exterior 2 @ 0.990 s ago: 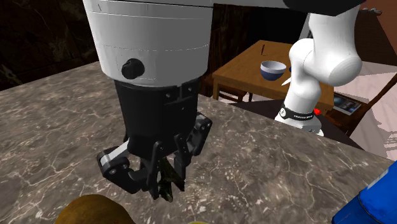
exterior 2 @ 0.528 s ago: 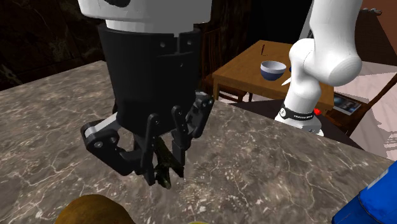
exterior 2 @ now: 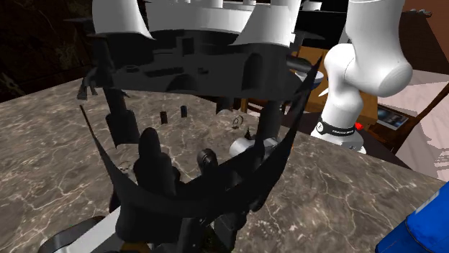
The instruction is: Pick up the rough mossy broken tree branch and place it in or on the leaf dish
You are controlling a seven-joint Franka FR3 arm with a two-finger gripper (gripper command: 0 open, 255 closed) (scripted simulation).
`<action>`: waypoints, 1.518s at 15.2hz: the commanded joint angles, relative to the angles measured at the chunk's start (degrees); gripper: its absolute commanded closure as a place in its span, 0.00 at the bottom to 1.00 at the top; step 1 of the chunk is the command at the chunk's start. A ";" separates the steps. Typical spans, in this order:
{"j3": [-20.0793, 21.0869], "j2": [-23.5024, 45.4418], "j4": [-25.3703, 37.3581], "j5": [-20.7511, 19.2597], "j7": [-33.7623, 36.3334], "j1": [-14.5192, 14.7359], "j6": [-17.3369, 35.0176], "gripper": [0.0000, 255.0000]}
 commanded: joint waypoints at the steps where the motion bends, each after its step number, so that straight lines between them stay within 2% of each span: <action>1: 0.19 2.94 3.58 -2.23 3.23 3.26 -1.40 1.00; 4: -0.03 7.78 10.21 -5.49 7.27 8.69 -4.17 1.00; 5: -0.25 10.17 13.69 -6.97 8.89 11.36 -5.63 1.00; 19: -1.06 10.86 3.62 -7.97 10.23 9.88 4.69 1.00; 23: -1.12 10.98 3.20 -8.08 10.32 9.86 5.18 1.00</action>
